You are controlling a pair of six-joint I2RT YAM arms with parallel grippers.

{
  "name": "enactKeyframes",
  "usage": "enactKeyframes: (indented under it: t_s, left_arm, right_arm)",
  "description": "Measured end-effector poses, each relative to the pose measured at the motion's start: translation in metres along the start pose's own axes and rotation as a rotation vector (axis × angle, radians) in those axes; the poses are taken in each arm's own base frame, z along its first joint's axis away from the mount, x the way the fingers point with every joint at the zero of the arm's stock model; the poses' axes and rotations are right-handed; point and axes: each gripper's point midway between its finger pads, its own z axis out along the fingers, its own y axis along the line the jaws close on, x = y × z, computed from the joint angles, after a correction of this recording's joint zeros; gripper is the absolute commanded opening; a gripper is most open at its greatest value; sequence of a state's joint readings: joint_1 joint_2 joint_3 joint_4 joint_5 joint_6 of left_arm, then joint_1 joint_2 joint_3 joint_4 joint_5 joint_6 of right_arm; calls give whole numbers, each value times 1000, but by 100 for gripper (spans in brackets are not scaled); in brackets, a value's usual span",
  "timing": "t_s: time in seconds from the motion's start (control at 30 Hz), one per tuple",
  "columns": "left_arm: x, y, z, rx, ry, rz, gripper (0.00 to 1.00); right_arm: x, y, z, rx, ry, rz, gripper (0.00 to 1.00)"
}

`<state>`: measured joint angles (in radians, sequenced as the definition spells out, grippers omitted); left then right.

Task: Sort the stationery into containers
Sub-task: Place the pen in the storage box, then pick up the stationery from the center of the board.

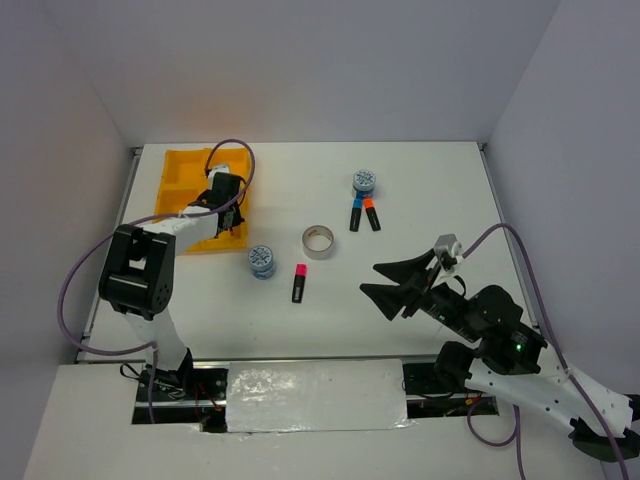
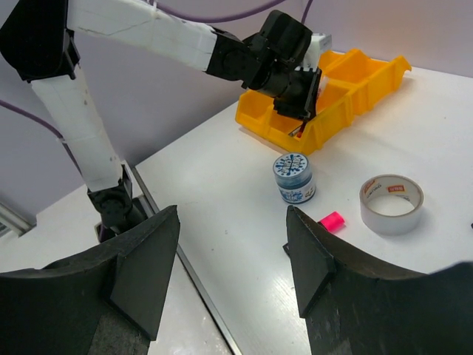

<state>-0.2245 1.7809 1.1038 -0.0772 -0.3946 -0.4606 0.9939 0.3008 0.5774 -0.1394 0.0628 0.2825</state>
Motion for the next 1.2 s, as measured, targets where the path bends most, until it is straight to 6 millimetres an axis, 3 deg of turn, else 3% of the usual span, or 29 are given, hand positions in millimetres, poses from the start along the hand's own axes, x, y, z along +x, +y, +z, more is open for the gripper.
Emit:
enactKeyframes:
  t_s: [0.47, 0.67, 0.8, 0.9, 0.97, 1.0, 1.1, 1.2]
  left_arm:
    - [10, 9, 12, -23, 35, -50, 58]
    - [-3, 8, -9, 1, 21, -78, 68]
    - [-51, 6, -58, 58, -97, -130, 76]
    - [-91, 3, -106, 107, -208, -169, 80]
    - [-106, -5, -139, 148, -266, -183, 82]
    - [-108, -12, -155, 178, -284, -179, 87]
    - [-100, -38, -196, 289, -302, -144, 89]
    - [-76, -72, -220, 404, -271, -76, 88]
  right_arm:
    - [8, 2, 5, -12, 31, -1, 67]
    - [11, 2, 8, -12, 44, -1, 67]
    - [16, -1, 14, 6, 63, 11, 68]
    - [27, -10, 23, 60, 95, 34, 68]
    - [35, -20, 28, 119, 118, 63, 70]
    - [40, -26, 30, 159, 131, 80, 70]
    - [50, -43, 28, 267, 150, 119, 70]
    - [54, -57, 19, 356, 154, 162, 70]
